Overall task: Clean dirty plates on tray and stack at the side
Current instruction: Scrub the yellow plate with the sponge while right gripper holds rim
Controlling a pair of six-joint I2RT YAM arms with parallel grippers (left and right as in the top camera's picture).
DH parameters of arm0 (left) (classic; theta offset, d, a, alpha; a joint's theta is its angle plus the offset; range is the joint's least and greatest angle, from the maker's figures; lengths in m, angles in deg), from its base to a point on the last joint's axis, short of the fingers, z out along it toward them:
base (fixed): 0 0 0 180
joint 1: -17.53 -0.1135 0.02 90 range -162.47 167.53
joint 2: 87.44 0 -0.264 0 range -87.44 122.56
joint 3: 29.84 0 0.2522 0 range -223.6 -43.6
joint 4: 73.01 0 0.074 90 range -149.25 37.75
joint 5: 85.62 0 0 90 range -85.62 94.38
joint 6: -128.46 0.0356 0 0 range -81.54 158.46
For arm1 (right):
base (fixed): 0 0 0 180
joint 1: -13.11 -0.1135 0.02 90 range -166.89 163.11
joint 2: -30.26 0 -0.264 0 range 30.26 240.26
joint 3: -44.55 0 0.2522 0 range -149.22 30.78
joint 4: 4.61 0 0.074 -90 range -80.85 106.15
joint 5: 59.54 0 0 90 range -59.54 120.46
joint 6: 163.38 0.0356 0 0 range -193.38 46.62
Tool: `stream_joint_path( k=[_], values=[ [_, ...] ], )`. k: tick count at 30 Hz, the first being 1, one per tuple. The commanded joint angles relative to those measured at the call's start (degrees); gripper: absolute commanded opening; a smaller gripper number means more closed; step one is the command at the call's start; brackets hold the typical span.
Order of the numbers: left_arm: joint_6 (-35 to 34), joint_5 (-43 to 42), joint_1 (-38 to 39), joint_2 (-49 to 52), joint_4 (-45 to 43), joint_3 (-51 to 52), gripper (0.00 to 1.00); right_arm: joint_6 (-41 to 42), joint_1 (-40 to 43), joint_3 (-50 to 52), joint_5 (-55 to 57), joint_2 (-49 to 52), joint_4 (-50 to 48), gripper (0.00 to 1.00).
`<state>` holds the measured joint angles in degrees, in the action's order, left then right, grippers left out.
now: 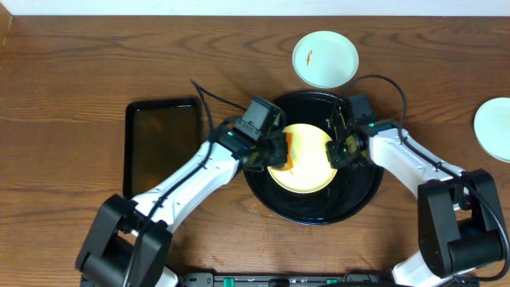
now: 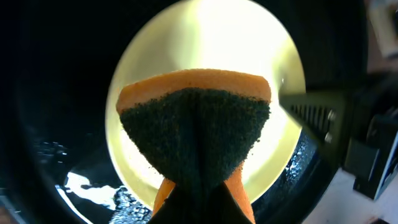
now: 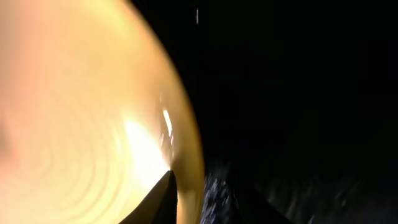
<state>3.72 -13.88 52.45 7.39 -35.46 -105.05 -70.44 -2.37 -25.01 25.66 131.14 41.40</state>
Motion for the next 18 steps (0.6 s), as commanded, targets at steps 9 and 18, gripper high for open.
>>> stream_joint_path(
  k=[9,18],
  values=[
    [-1.8,-0.4,-0.1,1.8,-1.3,-1.4,0.07,1.4,0.8,-0.8,-3.2,2.1,-7.1,0.01],
    [-1.8,-0.4,-0.1,1.8,-2.2,-1.4,0.07,18.9,0.8,2.2,1.5,3.6,1.0,0.01]
  ],
)
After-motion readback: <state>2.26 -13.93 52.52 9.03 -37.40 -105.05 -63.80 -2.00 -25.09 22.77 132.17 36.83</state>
